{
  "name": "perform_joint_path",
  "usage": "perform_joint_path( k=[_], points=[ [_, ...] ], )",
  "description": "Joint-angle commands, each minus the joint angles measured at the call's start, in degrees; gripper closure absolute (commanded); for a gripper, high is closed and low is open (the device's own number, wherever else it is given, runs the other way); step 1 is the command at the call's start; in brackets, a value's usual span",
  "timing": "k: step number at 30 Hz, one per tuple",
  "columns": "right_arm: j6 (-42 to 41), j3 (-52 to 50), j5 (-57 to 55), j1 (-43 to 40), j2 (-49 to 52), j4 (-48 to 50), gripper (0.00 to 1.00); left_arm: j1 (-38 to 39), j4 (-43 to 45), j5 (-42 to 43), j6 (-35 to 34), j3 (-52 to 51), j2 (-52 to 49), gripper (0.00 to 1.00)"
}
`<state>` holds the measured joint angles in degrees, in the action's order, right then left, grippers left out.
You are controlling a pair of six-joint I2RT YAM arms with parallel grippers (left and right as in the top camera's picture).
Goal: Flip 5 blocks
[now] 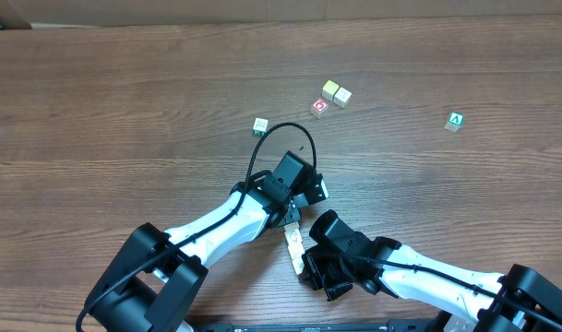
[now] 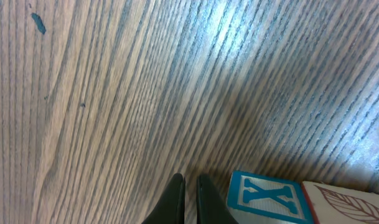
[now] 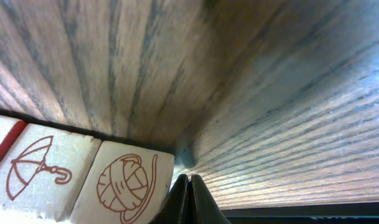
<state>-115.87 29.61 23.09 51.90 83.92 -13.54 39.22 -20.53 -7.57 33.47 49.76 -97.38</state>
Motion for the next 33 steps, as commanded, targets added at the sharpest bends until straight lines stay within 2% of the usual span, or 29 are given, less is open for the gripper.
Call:
perform_joint_path(
  k=[1, 33],
  points=[
    [-7.43, 2.32, -6.54, -0.50, 0.00, 3.23, 0.96, 1.92, -1.38, 9.53, 0.24, -0.92, -1.73, 0.96],
    [-8.02, 2.32, -9.42, 1.11, 1.20, 7.32, 0.96, 1.92, -0.20, 9.51, 0.44, -0.92, -1.75, 0.96]
  ],
)
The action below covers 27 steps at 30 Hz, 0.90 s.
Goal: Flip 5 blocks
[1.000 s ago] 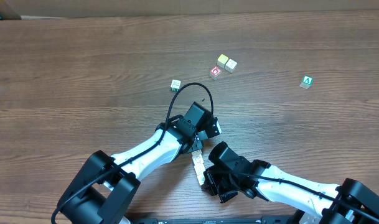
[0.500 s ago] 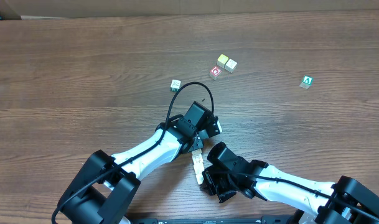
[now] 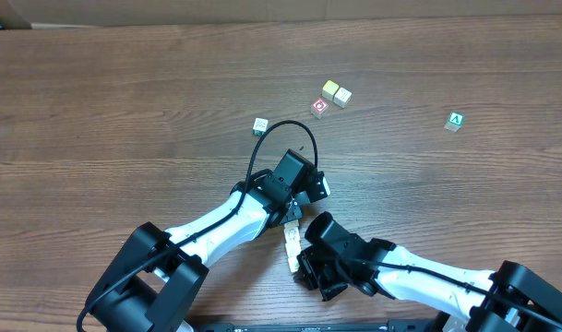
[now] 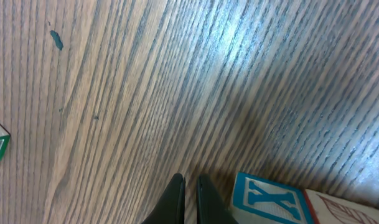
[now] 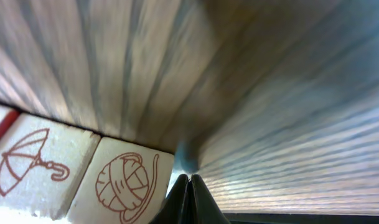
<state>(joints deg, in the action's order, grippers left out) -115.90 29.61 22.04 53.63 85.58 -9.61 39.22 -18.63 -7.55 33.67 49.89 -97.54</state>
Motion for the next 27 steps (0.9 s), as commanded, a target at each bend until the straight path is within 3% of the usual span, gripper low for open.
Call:
perform_joint_path(
  k=[1, 27],
  points=[
    [-8.00, 2.32, -8.50, -0.52, -0.46, 3.39, 0.96, 1.92, -2.08, 9.51, 0.24, -1.05, -1.60, 0.96],
    [-8.00, 2.32, -8.70, 1.18, -0.46, 1.40, 0.96, 1.92, -2.10, 9.46, 0.20, -1.05, -1.60, 0.96]
  ],
)
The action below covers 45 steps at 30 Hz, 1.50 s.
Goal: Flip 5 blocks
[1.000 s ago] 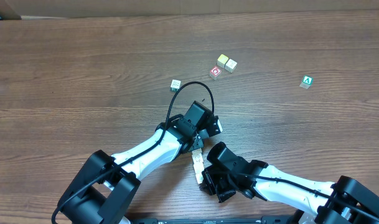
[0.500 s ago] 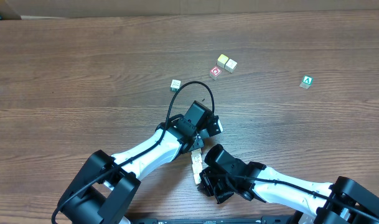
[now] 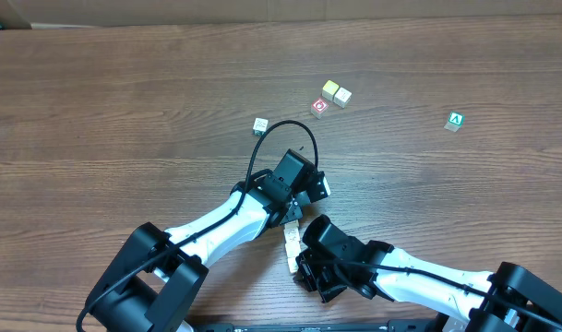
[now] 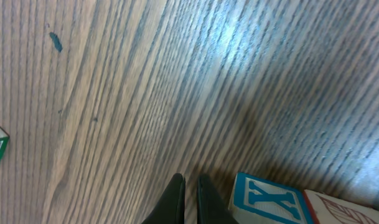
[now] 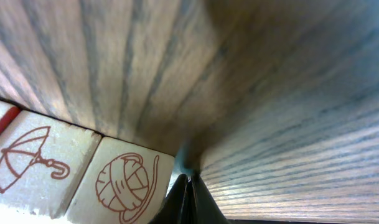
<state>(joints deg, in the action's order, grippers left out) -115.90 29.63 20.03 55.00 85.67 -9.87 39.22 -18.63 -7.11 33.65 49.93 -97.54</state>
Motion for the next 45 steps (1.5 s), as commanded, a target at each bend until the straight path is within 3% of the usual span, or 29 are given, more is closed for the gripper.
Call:
perform_joint_path(
  k=[1, 45],
  points=[
    [-8.00, 2.29, -6.75, 0.04, -0.55, 1.68, 0.96, 1.92, -2.10, 9.03, 0.22, -1.09, -1.60, 0.96],
    [-6.93, 2.29, -5.49, 2.51, -0.57, -0.04, 0.96, -2.84, -0.15, 8.17, -0.66, -1.07, -1.57, 0.95]
  ],
)
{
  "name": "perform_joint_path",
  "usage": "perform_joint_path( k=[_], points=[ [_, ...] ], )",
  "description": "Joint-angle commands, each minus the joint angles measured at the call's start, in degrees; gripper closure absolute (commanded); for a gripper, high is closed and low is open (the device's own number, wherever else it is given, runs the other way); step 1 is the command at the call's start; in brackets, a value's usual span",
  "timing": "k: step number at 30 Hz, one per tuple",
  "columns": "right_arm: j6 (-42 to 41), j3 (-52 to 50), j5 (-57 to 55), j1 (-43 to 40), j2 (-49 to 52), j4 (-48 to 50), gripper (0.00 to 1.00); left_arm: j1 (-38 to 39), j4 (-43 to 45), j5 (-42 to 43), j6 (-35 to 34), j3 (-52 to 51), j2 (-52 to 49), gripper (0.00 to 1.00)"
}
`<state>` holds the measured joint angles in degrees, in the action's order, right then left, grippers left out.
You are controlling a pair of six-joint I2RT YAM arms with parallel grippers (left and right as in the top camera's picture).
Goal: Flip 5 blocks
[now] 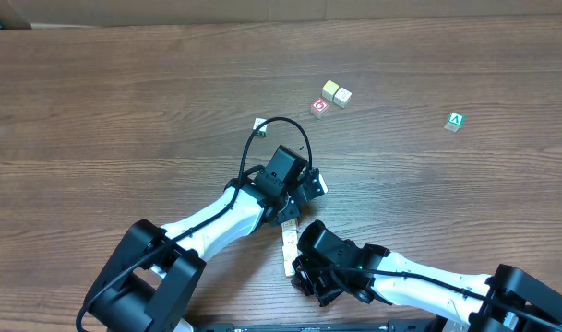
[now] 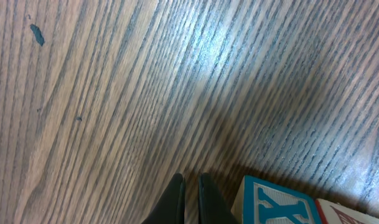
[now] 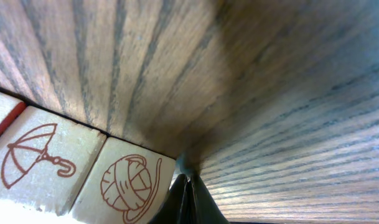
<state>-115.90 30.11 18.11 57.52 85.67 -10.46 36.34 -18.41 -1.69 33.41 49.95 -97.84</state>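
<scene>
A short row of pale blocks (image 1: 287, 243) lies near the table's front, between my two grippers. My left gripper (image 1: 296, 197) stands at the row's far end, and my right gripper (image 1: 297, 269) at its near end. In the left wrist view the left gripper (image 2: 189, 198) is shut on nothing, tips on the wood just left of a blue X block (image 2: 277, 203). A red-edged block (image 2: 357, 213) adjoins it. The right gripper (image 3: 188, 194) is shut, tips beside a yarn-ball block (image 3: 131, 184) that adjoins an umbrella block (image 3: 40, 160).
Further back on the wooden table (image 1: 124, 101) lie a yellow and cream pair of blocks (image 1: 335, 92), a red block (image 1: 319, 108), a green A block (image 1: 456, 121) at the right, and a small white block (image 1: 259, 123) under the left arm's cable loop.
The left gripper has shifted a little up and left, and the X block now sits further right in its view. The right gripper and the block row have edged left. Both stay shut.
At the oldest moment both grippers were shut at opposite ends of the block row. Through each later moment the right arm stood a little further left, and the row with it. The same faces of the X, yarn and umbrella blocks show throughout.
</scene>
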Motion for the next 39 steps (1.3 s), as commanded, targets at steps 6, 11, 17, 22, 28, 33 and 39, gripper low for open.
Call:
perform_joint_path(
  k=[6, 11, 17, 22, 28, 33, 39],
  points=[
    [-6.93, 1.81, -3.98, 0.02, -0.57, 0.55, 0.96, 0.07, 0.85, 2.71, -1.88, -1.07, -1.27, 0.96],
    [-6.93, 1.81, -4.09, 0.02, -0.57, 0.55, 0.96, 0.07, 1.57, 2.75, -2.64, -1.03, -1.27, 0.96],
    [-6.93, 1.81, -3.91, 0.04, -0.57, 0.52, 0.96, 0.07, 1.57, 2.73, -2.78, -1.03, -1.27, 0.96],
    [-6.95, 1.81, -3.89, 0.83, -0.57, 0.55, 0.96, 0.04, 1.73, 2.73, -2.78, -1.03, -1.27, 0.96],
    [-6.93, 1.81, -3.56, 1.03, -0.57, 0.55, 0.96, 0.04, 2.14, 2.73, -2.78, -1.03, -1.27, 0.96],
    [-6.91, 1.81, -3.41, 1.03, -0.57, 0.52, 0.96, 0.04, 2.86, 2.32, -2.84, -1.03, -1.27, 0.96],
    [-6.93, 1.81, -2.99, 1.03, -0.57, 0.50, 0.96, 0.04, 3.45, 1.49, -4.28, -1.03, -1.27, 0.96]
  ],
)
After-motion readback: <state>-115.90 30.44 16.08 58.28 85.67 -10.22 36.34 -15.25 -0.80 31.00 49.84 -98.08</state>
